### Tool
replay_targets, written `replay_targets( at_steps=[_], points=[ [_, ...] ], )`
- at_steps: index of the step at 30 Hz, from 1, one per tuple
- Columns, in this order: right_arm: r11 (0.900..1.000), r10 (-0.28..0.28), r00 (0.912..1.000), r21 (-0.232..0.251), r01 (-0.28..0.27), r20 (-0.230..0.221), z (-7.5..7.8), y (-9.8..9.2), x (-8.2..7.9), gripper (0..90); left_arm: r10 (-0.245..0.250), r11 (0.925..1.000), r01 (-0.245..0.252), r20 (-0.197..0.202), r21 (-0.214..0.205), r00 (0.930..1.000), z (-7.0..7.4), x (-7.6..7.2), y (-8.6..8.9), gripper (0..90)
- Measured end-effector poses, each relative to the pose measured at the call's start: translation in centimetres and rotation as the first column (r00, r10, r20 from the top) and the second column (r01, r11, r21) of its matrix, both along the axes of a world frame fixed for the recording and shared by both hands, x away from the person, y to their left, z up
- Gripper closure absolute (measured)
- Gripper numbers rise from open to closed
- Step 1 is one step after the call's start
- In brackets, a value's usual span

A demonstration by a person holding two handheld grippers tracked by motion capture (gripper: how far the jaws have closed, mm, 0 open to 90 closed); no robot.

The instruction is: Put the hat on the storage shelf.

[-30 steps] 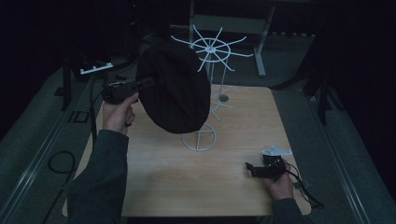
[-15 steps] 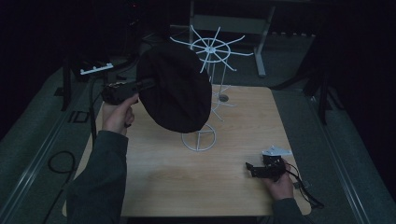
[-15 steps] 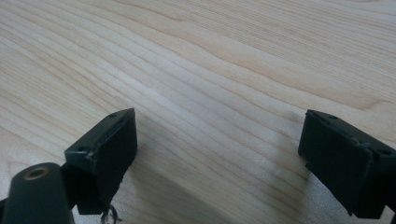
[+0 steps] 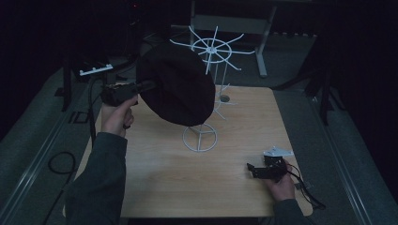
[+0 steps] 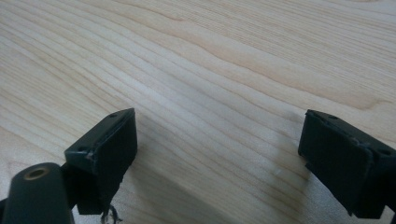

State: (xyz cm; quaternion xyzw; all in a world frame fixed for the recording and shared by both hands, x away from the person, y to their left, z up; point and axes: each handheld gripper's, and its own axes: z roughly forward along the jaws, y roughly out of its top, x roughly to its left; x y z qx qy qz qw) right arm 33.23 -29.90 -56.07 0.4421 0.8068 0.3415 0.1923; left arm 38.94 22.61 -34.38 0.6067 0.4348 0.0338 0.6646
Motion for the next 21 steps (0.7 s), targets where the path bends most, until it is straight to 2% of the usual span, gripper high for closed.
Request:
replay_targets(
  at_steps=[7, 10, 14, 21],
  points=[
    [1.0, 0.0, 1.0, 0.0, 0.0, 0.0, 0.0, 0.0, 0.0, 11.6, 0.017, 0.9998, -0.017, 0.015, 0.008, 0.9997, 0.3, -0.6, 0.4, 45.5],
    [1.0, 0.0, 1.0, 0.0, 0.0, 0.0, 0.0, 0.0, 0.0, 11.6, 0.02, 0.9996, -0.02, 0.019, -0.019, 0.9996, -0.1, -0.9, 0.9, 44.5],
    [1.0, 0.0, 1.0, 0.0, 0.0, 0.0, 0.0, 0.0, 0.0, 11.6, 0.044, 0.999, -0.044, 0.012, -0.007, 0.999, -0.4, -1.2, 1.5, 44.8],
    [1.0, 0.0, 1.0, 0.0, 0.0, 0.0, 0.0, 0.0, 0.0, 11.5, 0.088, 0.9959, -0.087, 0.024, -0.024, 0.9958, -0.4, -2.1, 2.9, 45.8]
  ],
)
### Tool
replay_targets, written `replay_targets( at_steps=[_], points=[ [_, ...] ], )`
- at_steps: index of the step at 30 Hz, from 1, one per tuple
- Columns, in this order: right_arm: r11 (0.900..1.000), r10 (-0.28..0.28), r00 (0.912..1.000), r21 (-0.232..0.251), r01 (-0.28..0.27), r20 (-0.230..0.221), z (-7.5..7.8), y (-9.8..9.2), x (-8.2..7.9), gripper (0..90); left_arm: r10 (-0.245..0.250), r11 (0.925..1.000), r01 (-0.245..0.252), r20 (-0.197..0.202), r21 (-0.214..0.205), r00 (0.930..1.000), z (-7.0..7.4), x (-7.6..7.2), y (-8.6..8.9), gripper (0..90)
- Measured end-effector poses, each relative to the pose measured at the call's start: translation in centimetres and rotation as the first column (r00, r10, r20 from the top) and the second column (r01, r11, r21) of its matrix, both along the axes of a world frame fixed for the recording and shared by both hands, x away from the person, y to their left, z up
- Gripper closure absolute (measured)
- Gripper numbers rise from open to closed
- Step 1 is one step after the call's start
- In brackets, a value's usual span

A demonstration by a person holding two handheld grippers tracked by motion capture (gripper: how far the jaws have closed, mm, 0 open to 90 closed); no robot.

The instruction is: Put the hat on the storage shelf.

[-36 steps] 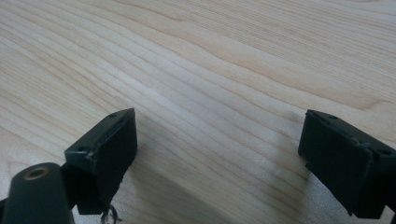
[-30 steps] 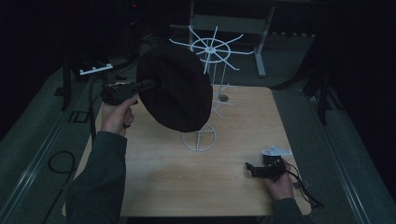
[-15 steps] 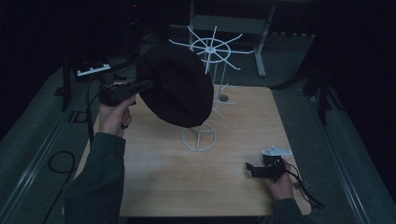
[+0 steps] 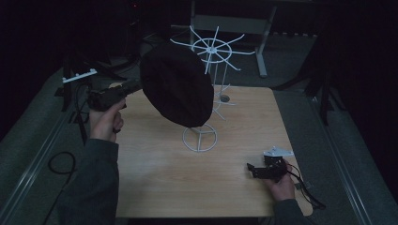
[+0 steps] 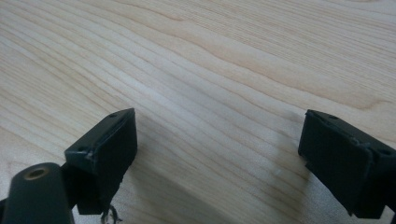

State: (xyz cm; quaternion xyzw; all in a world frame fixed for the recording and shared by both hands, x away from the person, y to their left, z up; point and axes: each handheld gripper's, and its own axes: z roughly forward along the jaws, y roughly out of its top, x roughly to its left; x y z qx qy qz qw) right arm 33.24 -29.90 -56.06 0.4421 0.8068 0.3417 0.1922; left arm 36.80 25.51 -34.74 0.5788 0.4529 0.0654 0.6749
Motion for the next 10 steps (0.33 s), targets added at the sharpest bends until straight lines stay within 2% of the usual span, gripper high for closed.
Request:
replay_targets(
  at_steps=[5, 10],
  points=[
    [1.0, 0.0, 1.0, 0.0, 0.0, 0.0, 0.0, 0.0, 0.0, 11.6, 0.038, 0.9985, -0.037, -0.006, 0.04, 0.9993, -0.1, -0.8, 0.6, 46.2],
    [1.0, 0.0, 1.0, 0.0, 0.0, 0.0, 0.0, 0.0, 0.0, 11.5, 0.082, 0.9924, -0.081, -0.005, 0.092, 0.9966, -0.4, -1.6, 0.8, 46.2]
  ],
)
